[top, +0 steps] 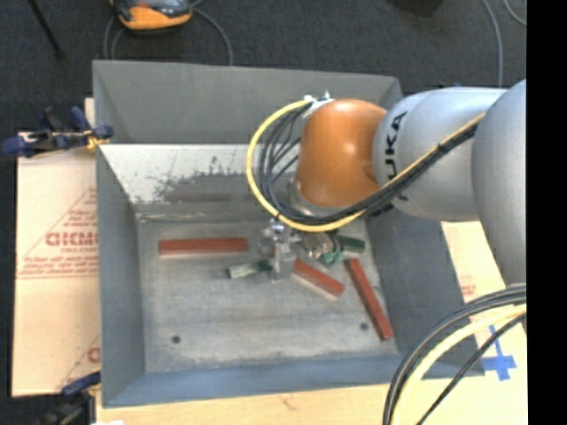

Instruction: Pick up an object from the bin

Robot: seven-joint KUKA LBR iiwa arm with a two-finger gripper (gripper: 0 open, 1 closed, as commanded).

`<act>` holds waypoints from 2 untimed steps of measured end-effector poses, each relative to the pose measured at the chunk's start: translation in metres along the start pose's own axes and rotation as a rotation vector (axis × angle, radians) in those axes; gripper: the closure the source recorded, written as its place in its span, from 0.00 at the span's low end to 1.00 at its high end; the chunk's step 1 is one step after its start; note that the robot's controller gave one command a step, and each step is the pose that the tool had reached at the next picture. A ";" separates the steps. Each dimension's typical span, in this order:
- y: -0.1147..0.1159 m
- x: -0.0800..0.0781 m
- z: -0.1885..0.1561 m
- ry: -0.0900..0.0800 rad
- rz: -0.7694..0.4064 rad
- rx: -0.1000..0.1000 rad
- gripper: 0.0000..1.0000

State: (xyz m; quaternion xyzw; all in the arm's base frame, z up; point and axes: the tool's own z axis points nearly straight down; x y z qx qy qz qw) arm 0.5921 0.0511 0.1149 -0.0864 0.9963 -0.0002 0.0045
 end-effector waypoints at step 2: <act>-0.034 0.068 -0.157 0.005 -0.065 -0.001 1.00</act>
Offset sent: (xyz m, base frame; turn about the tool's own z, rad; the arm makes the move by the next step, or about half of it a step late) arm -0.0641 -0.0440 0.1555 -0.0686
